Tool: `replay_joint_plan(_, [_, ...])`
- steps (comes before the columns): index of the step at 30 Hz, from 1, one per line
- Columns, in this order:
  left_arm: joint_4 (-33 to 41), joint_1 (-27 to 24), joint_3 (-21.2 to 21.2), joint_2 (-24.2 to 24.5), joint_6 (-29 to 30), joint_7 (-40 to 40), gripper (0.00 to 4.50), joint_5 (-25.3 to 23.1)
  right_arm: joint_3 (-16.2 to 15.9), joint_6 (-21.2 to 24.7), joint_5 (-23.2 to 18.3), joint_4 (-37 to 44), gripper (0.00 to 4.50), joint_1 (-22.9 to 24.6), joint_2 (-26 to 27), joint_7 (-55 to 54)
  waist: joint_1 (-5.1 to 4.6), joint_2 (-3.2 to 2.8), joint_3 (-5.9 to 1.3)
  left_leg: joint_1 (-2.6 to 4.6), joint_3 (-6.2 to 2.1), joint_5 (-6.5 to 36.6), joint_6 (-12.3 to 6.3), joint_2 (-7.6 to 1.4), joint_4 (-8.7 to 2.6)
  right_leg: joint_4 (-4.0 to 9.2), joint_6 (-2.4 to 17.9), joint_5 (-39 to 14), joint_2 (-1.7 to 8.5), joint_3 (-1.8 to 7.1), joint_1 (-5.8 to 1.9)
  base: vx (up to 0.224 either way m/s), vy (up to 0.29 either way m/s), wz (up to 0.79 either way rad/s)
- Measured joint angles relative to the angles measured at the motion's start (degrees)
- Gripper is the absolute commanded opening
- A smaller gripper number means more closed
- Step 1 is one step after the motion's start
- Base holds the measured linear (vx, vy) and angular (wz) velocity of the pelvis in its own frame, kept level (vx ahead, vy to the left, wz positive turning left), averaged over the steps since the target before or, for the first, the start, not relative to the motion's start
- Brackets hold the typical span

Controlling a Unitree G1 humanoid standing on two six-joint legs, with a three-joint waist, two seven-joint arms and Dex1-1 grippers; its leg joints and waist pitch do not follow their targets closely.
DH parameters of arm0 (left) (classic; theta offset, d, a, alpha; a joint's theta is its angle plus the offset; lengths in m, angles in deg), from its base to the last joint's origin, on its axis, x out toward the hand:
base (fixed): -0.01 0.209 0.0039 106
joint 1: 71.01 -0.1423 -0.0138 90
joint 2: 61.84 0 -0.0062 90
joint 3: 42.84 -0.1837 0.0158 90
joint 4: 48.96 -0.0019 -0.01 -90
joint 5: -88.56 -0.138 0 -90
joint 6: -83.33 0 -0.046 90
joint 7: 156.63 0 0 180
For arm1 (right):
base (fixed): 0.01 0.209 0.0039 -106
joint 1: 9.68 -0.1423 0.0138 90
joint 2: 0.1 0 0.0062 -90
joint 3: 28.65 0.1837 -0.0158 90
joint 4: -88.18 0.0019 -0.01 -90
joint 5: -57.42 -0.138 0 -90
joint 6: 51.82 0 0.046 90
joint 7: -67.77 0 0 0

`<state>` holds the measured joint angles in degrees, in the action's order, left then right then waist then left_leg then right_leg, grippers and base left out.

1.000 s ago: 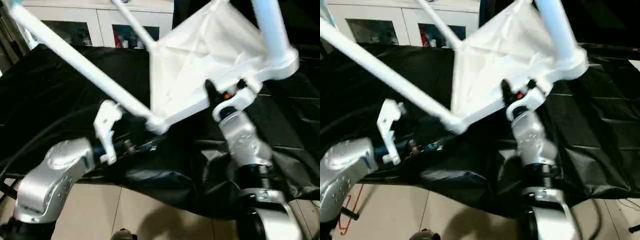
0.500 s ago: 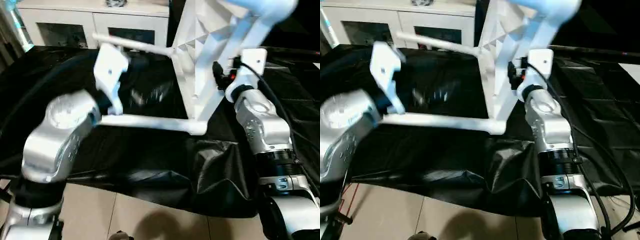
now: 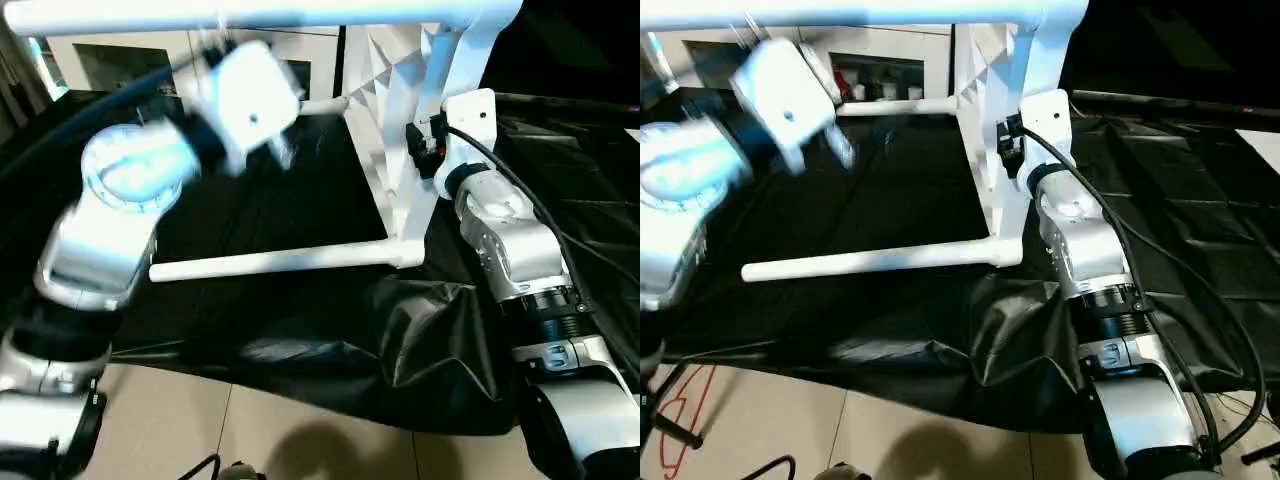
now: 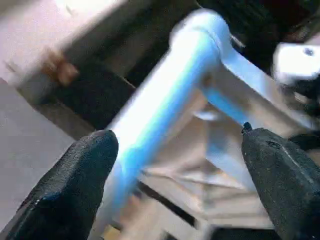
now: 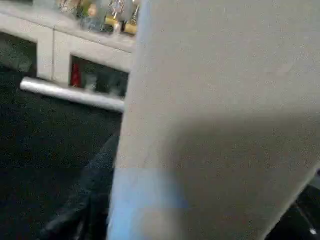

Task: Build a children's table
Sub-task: Flip table

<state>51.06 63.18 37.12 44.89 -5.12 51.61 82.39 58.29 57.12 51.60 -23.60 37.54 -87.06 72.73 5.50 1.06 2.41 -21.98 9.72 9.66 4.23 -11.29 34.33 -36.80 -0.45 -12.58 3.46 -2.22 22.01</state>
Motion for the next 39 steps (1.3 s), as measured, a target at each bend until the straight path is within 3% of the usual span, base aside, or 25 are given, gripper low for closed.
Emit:
replay_joint_plan(6, [-5.61, 1.06, 0.14, 3.13, -4.43, -5.98, 4.50, -8.02, -0.67, 0.15, 0.75, -1.10, 3.25, 4.33, 0.42, 0.63, -0.06, -0.35, 0.22, -0.39, 0.02, -0.03, 0.05, -0.02, 0.01, -0.06, 0.04, -0.01, -0.02, 0.01, 0.38, 0.000, 0.000, 0.00])
replay_joint_plan(14, [-11.23, 2.48, 0.20, 4.86, -5.82, -11.35, 4.50, -15.40, 0.57, -9.39, 1.46, 10.23, 4.04, 13.40, 1.02, -1.15, 0.62, -0.80, 0.39, -0.72, 0.01, -0.17, 0.28, -0.03, 0.10, -0.18, 0.13, -0.10, -0.04, 0.04, 0.81, 0.000, 0.000, 0.00])
replay_joint_plan(19, [-12.99, 2.26, 0.53, 4.90, -6.05, -13.86, 4.50, -17.75, 1.66, -13.99, 1.43, 15.58, 4.04, 16.95, 0.63, -0.18, 0.61, -1.07, 0.52, -0.69, -0.02, -0.08, 0.14, -0.04, 0.09, -0.27, 0.13, -0.07, -0.04, 0.02, 0.83, 0.000, 0.000, 0.00])
replay_joint_plan(25, [-14.66, 1.66, 1.68, 5.08, -6.85, -15.68, 4.50, -19.22, 2.32, -18.87, 0.24, 20.98, 4.04, 22.15, -0.86, 4.26, 0.54, -1.09, 0.54, -0.65, -0.03, -0.08, 0.13, -0.04, 0.09, -0.26, 0.19, 0.07, -0.05, 0.04, 0.82, 0.000, 0.000, 0.00])
replay_joint_plan(31, [-14.76, 1.46, 2.43, 4.90, -6.88, -16.03, 3.78, -18.51, 0.68, -21.88, -3.62, 25.81, 4.09, 25.44, -1.82, 11.18, 0.37, -1.12, 0.54, -0.61, -0.04, -0.08, 0.13, -0.06, 0.07, -0.27, 0.23, 0.11, -0.06, 0.03, 0.81, 0.000, 0.000, 0.00])
replay_joint_plan(35, [-14.64, 1.44, 2.85, 4.42, -6.92, -15.95, 3.59, -18.08, -1.01, -22.43, -5.27, 27.91, 4.09, 25.81, -1.61, 14.23, 0.36, -1.12, 0.54, -0.61, -0.04, -0.08, 0.13, -0.05, 0.08, -0.27, 0.24, 0.13, -0.06, 0.04, 0.79, 0.000, 0.000, 0.00])
replay_joint_plan(39, [-14.47, 1.44, 3.31, 3.61, -6.63, -15.55, 3.27, -17.19, -1.55, -20.53, -11.12, 30.13, 4.09, 25.88, -0.57, 18.88, 0.53, -1.12, 0.53, -0.61, -0.04, -0.08, 0.12, -0.06, 0.08, -0.26, 0.24, 0.12, -0.06, 0.03, 0.80, 0.000, 0.000, 0.00])
